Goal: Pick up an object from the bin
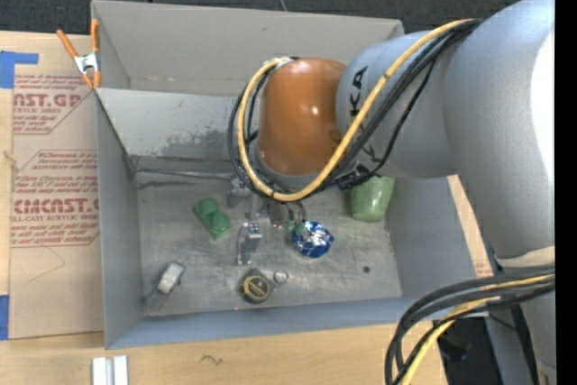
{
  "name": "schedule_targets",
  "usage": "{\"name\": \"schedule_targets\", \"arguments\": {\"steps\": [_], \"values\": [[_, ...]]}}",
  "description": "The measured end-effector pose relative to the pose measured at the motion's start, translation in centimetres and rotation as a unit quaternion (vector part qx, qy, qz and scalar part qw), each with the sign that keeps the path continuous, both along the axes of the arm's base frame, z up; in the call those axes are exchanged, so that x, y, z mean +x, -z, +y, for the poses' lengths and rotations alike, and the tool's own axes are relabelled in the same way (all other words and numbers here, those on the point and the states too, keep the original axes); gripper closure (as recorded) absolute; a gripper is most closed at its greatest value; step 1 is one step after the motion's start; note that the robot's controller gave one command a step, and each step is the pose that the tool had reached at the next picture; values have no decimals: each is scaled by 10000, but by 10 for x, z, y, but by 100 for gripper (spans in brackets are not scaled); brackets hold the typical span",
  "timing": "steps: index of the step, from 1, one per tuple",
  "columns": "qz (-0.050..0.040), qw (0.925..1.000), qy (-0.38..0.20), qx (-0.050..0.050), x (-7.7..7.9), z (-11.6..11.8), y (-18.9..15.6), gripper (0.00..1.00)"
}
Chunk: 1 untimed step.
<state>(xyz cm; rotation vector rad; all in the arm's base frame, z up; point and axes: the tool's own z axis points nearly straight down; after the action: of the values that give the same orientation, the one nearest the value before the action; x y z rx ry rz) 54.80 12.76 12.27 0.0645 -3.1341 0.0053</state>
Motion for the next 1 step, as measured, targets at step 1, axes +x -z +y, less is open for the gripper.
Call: {"name": "schedule_targets", "arguments": {"steps": [1], "values": [[-114, 9959, -901, 36, 42, 31, 48, 0]]}}
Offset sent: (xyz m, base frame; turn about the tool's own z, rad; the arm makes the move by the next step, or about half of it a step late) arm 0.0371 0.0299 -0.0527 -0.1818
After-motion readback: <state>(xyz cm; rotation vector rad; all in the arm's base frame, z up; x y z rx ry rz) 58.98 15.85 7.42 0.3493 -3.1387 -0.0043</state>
